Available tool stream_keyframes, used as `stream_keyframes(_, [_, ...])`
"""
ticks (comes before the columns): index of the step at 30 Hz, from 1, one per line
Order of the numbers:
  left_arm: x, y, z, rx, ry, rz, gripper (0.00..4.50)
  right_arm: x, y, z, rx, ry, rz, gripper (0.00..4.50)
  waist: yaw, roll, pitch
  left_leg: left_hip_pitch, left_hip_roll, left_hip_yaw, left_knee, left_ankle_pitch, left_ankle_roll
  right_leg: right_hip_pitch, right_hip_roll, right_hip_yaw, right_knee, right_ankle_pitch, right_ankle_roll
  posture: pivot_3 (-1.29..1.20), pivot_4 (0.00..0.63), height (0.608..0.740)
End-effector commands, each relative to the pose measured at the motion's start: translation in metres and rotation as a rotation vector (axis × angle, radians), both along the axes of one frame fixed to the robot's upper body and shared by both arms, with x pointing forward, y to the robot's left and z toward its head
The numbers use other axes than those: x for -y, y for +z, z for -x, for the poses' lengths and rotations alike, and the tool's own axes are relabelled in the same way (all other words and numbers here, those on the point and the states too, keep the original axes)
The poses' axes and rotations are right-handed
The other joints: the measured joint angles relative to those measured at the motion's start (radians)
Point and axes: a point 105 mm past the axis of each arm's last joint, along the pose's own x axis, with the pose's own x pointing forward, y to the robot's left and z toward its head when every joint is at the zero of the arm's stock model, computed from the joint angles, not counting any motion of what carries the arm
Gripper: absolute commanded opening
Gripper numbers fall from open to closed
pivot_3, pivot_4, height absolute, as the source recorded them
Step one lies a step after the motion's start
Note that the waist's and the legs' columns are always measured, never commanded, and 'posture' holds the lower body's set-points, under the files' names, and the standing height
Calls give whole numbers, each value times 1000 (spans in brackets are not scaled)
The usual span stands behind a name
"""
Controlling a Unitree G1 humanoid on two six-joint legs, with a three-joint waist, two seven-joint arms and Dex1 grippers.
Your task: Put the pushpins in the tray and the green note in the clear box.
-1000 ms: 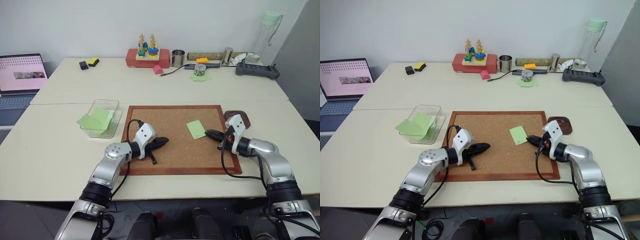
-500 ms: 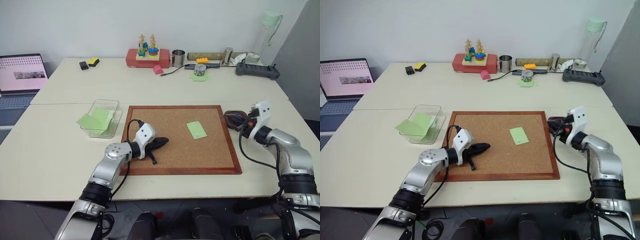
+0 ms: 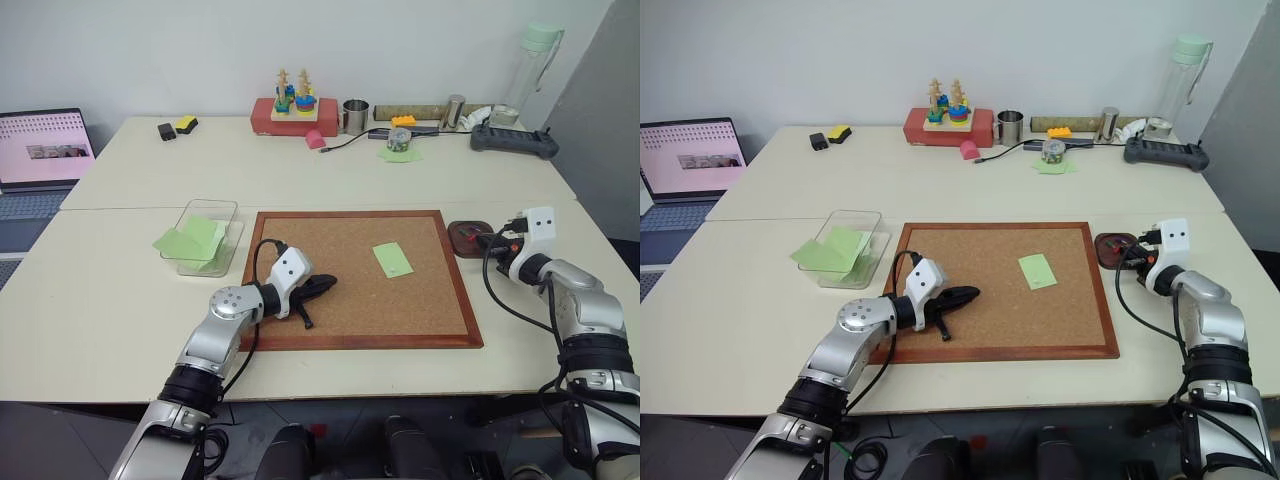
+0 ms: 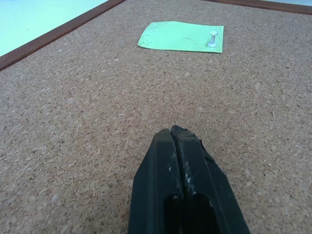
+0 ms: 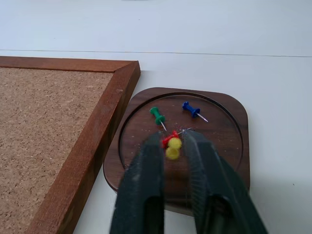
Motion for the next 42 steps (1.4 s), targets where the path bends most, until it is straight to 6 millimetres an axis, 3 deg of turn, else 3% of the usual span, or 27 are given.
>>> stream_keyframes(1, [-10,-33,11,-106,16,-78,0,3,26,-6,93,-5,-10,1670,0,0,0,0,0,0,0,0,0,0,0,0,0,0,0,0,150,740])
stream_keyframes(5, [-10,-32,10,-104,16,-78,0,0,37,-4,130,22,-19,2411,0,0,0,0,0,0,0,0,0,0,0,0,0,0,0,0,150,740])
stream_keyframes(8, [-10,-32,10,-102,16,-78,0,-22,47,5,165,187,38,2943,-1,0,0,0,0,0,0,0,0,0,0,0,0,0,0,0,150,740])
stream_keyframes(12, [-10,-32,9,-102,14,-78,0,-65,48,29,161,452,73,2943,-1,0,0,0,0,0,0,0,0,0,1,0,0,0,0,0,150,740])
stream_keyframes(15, [-10,-32,9,-100,12,-80,0,-101,36,50,150,645,166,2943,0,0,0,0,1,-1,0,0,0,0,1,-1,0,0,0,0,150,740])
stream_keyframes(18, [-10,-32,8,-98,12,-80,0,-118,26,54,156,706,214,2943,-1,0,0,0,1,-1,0,0,0,0,1,-1,0,0,0,0,150,740])
stream_keyframes(25, [-9,-31,9,-94,6,-85,0,-141,7,49,135,769,206,2943,1,0,0,0,1,-1,0,0,0,0,1,-1,-1,0,0,0,150,740])
stream_keyframes(38, [-9,-32,10,-89,4,-92,0,-151,-9,31,126,750,177,2943,1,0,0,0,1,-1,0,0,0,0,1,-1,-1,0,0,0,150,740])
stream_keyframes(42, [-10,-32,11,-88,6,-93,0,-149,-11,32,124,753,173,2016,1,0,0,0,1,-1,0,0,0,0,1,-1,0,0,0,0,150,740])
